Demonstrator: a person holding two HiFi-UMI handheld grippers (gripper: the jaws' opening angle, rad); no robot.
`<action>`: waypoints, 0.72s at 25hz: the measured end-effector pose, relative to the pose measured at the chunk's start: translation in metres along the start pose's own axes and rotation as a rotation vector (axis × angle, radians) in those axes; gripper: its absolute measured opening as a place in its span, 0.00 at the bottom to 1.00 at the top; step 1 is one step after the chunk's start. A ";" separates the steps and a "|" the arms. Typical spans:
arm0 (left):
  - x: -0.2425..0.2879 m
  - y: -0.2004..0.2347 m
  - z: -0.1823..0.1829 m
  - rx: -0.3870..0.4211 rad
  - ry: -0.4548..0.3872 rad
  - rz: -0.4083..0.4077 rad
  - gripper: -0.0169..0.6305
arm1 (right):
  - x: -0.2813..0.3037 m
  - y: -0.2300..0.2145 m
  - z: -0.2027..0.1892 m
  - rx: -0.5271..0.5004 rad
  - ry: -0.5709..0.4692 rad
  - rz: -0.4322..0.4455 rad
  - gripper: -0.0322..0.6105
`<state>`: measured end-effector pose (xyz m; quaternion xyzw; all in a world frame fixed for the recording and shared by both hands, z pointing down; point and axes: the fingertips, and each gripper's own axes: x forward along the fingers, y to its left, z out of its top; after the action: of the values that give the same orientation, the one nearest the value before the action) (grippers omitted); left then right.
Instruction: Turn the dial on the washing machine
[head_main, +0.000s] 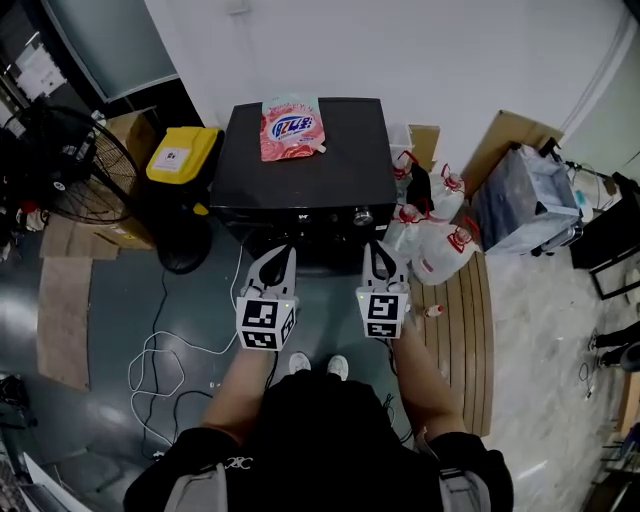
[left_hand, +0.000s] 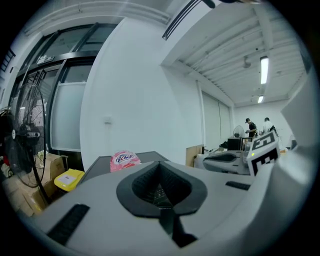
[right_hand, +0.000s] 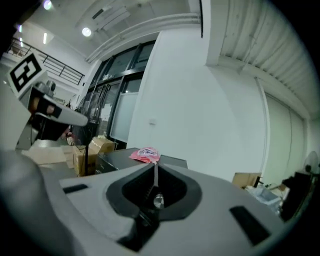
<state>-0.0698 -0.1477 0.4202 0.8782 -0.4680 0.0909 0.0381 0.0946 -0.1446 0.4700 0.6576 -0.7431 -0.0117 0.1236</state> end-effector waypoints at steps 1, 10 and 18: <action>0.002 0.003 -0.001 -0.004 0.004 0.002 0.01 | 0.008 0.000 -0.006 -0.027 0.013 0.000 0.07; 0.008 0.021 -0.021 -0.027 0.050 0.033 0.01 | 0.058 -0.002 -0.047 -0.124 0.122 0.023 0.45; 0.008 0.031 -0.042 -0.024 0.094 0.064 0.01 | 0.102 0.004 -0.112 -0.368 0.239 0.060 0.49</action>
<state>-0.0965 -0.1652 0.4619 0.8571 -0.4944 0.1276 0.0679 0.1018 -0.2278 0.5963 0.5981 -0.7278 -0.0654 0.3290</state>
